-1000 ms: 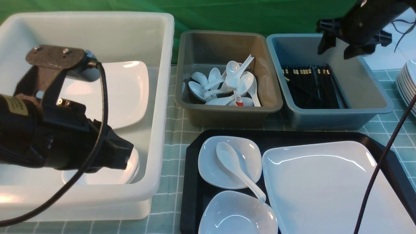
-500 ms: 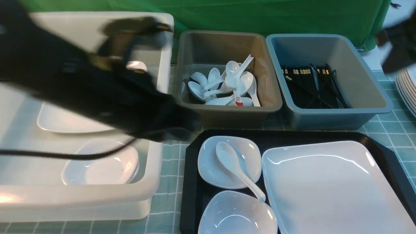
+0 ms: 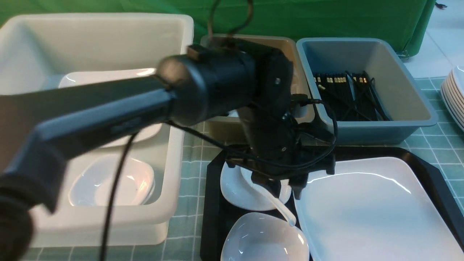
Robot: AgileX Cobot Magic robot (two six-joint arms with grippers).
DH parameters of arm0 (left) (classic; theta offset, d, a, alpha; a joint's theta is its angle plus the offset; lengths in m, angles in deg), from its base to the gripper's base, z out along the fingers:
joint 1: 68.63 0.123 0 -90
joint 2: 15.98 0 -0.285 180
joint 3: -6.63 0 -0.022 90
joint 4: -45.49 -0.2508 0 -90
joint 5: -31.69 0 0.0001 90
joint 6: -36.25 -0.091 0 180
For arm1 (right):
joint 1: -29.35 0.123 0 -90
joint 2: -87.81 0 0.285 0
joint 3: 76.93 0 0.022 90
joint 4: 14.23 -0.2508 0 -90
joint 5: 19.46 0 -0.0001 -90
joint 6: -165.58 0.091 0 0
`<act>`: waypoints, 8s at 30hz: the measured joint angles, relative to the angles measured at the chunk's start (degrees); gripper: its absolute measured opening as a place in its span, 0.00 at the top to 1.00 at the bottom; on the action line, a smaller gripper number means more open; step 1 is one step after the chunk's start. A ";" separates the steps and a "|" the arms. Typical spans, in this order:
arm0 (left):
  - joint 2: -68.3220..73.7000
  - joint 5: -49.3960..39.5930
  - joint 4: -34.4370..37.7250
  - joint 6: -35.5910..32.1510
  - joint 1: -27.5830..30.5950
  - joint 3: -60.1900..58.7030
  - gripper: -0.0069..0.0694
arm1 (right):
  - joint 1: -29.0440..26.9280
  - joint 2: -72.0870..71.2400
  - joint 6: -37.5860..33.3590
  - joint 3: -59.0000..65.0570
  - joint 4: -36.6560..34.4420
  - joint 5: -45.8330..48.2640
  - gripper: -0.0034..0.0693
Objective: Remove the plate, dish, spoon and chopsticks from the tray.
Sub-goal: Use the left arm to grab a soup spoon from the plate, then use the left arm to put the soup spoon into the small storage box in the middle, then use the left arm to grab a small plate from the dinner plate, then use the left arm to put the small plate into the large storage box on the left, then use the left arm to grab a small plate from the dinner plate
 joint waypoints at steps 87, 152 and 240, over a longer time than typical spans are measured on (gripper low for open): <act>-8.62 -8.74 1.10 -23.14 12.31 13.32 0.90 | 0.00 -0.18 -0.24 0.06 0.14 -1.16 0.83; -35.60 -8.62 2.76 -30.01 40.32 -11.35 0.88 | 0.00 -0.18 -1.09 0.06 0.14 -3.36 0.78; 7.71 7.96 -13.20 -14.31 8.32 1.21 0.23 | 0.00 0.77 -1.60 0.06 0.09 -7.30 0.73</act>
